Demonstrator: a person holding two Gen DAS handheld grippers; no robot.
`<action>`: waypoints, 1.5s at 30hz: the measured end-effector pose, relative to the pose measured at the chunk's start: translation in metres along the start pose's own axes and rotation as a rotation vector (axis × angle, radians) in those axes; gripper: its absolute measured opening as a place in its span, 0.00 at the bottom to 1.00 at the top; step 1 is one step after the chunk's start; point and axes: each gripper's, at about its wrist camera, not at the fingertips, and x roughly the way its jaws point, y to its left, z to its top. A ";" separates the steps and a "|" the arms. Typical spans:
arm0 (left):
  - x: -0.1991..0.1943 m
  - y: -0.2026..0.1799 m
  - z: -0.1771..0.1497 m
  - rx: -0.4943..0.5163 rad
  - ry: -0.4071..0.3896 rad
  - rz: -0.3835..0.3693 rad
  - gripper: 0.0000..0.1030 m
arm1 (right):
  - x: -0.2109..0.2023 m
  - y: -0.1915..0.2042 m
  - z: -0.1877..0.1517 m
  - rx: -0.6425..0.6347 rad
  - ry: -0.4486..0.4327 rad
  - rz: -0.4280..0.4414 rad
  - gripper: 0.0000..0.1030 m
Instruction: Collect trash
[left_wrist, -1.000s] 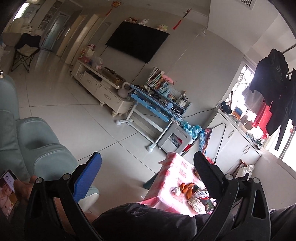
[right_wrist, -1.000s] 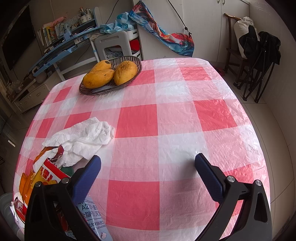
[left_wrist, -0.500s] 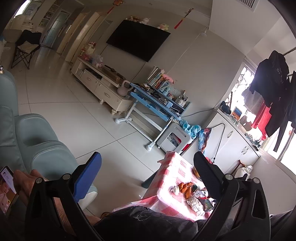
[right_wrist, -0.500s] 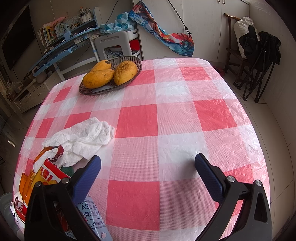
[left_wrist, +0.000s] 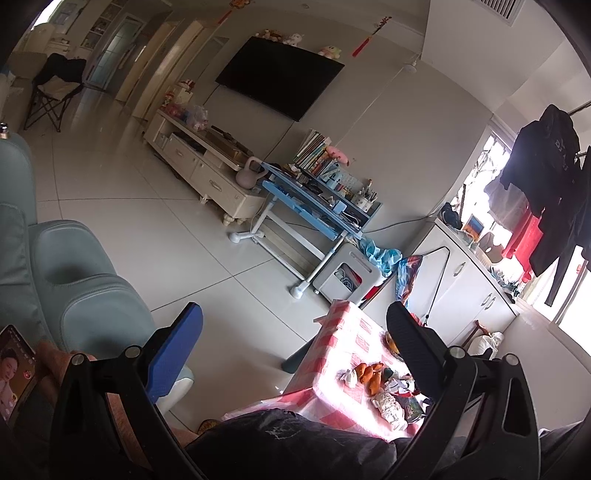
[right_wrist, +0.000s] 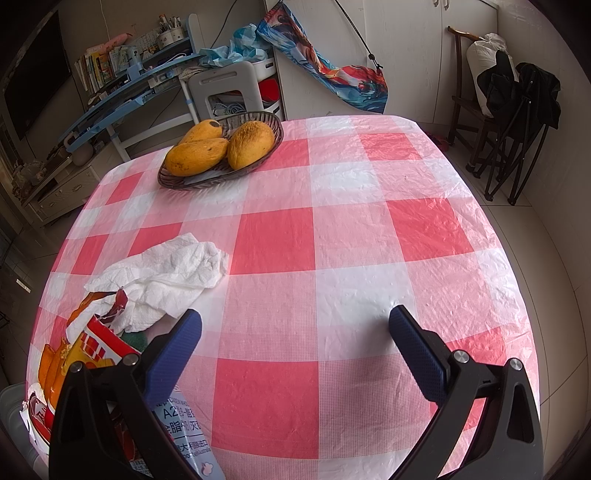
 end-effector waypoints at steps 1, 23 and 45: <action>0.000 0.000 0.000 0.000 0.000 0.000 0.93 | 0.001 0.000 0.001 0.000 0.000 0.000 0.94; -0.005 0.001 -0.018 -0.048 -0.025 0.027 0.93 | 0.000 0.000 0.000 0.000 0.000 0.000 0.94; -0.015 0.009 -0.020 -0.098 -0.041 0.053 0.93 | 0.001 0.001 0.001 0.000 0.000 -0.001 0.94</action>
